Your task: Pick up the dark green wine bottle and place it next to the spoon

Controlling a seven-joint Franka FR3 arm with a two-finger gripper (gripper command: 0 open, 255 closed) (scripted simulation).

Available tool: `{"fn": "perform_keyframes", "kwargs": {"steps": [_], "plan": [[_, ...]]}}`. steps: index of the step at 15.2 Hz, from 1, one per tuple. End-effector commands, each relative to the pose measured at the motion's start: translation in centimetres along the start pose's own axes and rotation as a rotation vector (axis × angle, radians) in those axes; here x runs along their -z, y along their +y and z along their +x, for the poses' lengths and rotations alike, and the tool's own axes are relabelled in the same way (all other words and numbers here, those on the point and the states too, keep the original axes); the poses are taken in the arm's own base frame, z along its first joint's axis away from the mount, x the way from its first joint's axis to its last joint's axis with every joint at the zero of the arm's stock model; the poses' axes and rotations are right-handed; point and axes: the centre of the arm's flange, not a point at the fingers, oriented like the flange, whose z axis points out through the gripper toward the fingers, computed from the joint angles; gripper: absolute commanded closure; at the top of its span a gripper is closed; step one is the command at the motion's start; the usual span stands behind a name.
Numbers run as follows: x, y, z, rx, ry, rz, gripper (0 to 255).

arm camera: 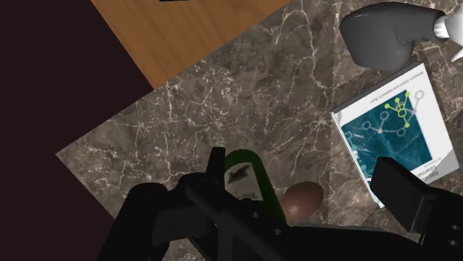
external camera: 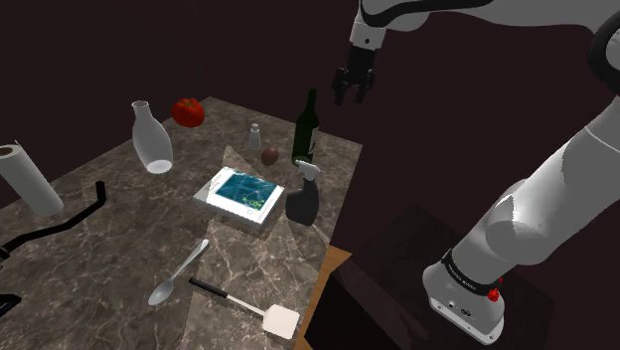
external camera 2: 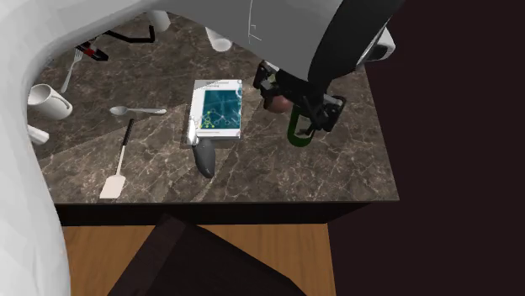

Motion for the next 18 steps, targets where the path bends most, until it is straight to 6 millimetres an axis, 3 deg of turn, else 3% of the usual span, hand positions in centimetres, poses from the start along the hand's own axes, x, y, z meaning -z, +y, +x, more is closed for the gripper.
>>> {"fn": "perform_keyframes", "kwargs": {"steps": [1, 11, 18], "plan": [[-0.3, -0.2, 2.5, 0.002, 0.013, -0.006, 0], [-0.4, -1.2, 14.7, 0.012, 0.076, -0.034, 0], [-3.6, -1.1, 15.7, 0.013, 0.08, -0.036, 0]]}}
